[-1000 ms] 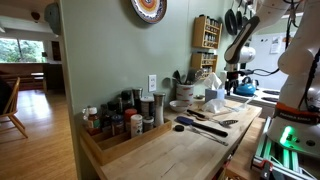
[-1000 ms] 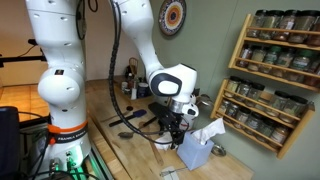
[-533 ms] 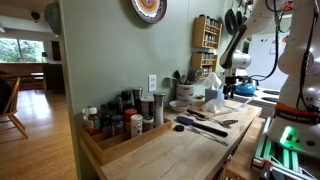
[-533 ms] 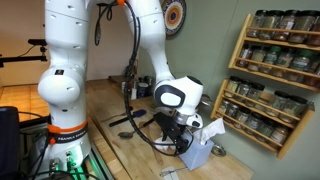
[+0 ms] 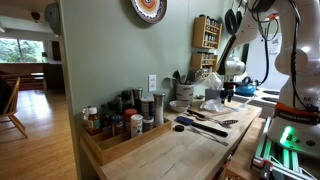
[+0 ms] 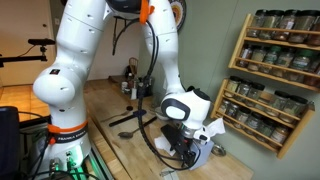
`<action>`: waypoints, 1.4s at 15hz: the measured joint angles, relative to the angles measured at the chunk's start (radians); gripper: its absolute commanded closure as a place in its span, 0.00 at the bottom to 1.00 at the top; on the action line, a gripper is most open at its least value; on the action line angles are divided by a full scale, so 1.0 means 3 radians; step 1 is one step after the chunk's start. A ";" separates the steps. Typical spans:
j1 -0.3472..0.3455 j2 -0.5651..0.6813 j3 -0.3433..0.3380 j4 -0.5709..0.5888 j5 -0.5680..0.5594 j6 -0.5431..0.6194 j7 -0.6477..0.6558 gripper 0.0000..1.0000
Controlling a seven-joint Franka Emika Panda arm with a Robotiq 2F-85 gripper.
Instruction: Move the tissue to the left corner of the counter
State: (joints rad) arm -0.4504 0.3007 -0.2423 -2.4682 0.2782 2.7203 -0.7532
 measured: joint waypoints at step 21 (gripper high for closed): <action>-0.0777 0.0157 0.0279 0.0228 0.0036 -0.0326 -0.0634 0.00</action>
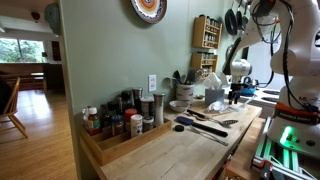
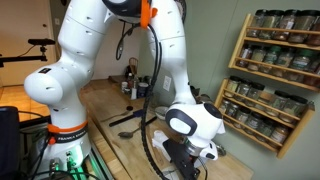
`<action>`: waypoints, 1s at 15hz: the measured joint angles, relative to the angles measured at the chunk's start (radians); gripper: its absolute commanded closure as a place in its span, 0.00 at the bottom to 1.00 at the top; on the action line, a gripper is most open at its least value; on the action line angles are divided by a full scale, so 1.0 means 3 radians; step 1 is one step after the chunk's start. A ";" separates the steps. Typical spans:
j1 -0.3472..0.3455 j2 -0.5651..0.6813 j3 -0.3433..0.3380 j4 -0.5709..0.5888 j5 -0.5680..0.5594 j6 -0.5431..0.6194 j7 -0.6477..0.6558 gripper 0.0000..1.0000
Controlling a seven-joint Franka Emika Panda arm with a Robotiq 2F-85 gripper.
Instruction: Move the tissue to the left corner of the counter
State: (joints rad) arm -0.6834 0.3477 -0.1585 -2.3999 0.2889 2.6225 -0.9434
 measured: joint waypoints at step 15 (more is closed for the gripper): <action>0.0068 -0.0125 0.0163 0.0039 0.0460 -0.0387 -0.0163 0.26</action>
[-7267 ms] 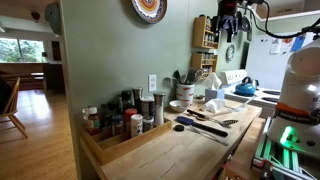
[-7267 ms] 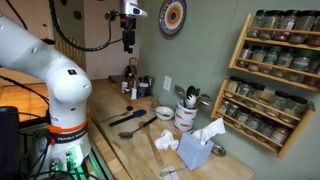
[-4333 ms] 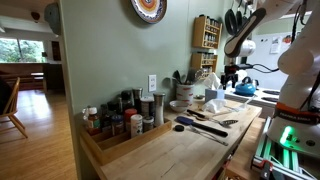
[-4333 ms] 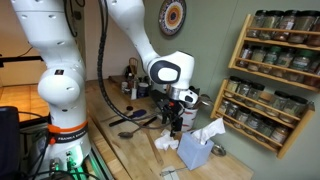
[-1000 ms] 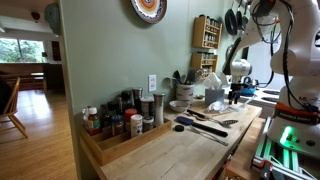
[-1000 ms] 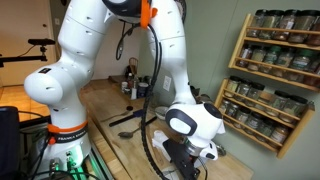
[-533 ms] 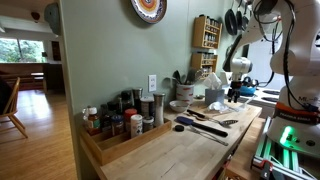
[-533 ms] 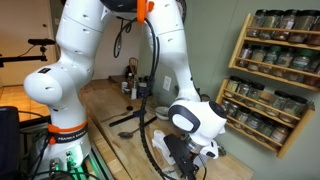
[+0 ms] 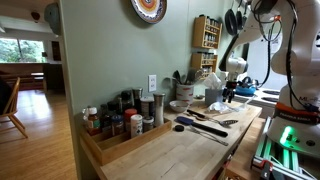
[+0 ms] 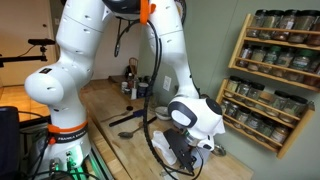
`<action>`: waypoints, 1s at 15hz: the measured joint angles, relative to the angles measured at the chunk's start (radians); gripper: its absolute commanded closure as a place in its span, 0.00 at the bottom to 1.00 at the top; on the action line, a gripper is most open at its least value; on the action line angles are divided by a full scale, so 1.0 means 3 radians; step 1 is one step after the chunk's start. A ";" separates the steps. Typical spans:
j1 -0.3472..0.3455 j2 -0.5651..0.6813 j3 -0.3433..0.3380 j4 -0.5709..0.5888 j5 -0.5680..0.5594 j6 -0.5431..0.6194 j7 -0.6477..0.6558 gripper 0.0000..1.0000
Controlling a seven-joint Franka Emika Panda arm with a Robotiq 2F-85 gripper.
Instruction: Move the tissue to the left corner of the counter
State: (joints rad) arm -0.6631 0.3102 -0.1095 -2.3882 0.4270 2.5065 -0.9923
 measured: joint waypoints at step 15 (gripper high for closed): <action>0.0121 0.0149 0.0036 0.0019 0.0178 0.0094 -0.0063 1.00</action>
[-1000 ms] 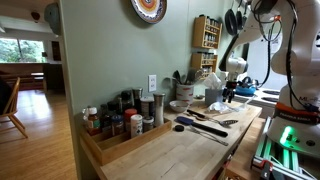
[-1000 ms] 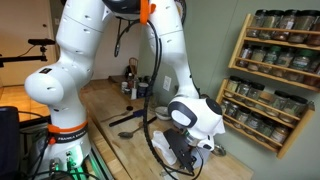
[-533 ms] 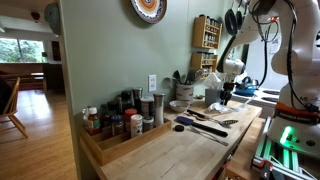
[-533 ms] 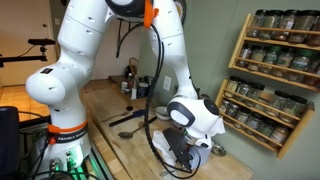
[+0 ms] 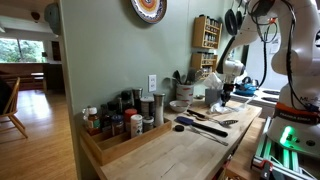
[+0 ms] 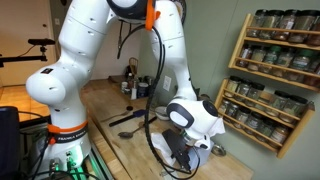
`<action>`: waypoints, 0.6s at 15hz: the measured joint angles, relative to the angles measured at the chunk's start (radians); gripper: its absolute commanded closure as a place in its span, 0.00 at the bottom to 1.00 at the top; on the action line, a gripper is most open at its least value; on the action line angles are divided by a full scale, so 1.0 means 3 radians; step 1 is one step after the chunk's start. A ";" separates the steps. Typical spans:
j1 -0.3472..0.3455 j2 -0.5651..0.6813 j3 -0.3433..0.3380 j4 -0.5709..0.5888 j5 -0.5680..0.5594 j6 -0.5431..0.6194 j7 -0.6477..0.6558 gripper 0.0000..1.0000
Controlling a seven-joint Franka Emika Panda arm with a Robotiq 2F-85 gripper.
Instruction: Move the tissue to the left corner of the counter
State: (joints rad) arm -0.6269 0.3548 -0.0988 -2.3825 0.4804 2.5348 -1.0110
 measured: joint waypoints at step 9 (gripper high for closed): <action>0.0151 -0.0198 -0.0017 -0.0292 -0.0021 0.0099 -0.0110 1.00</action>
State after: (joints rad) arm -0.5815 0.2953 -0.1037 -2.4701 0.4741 2.5644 -1.0442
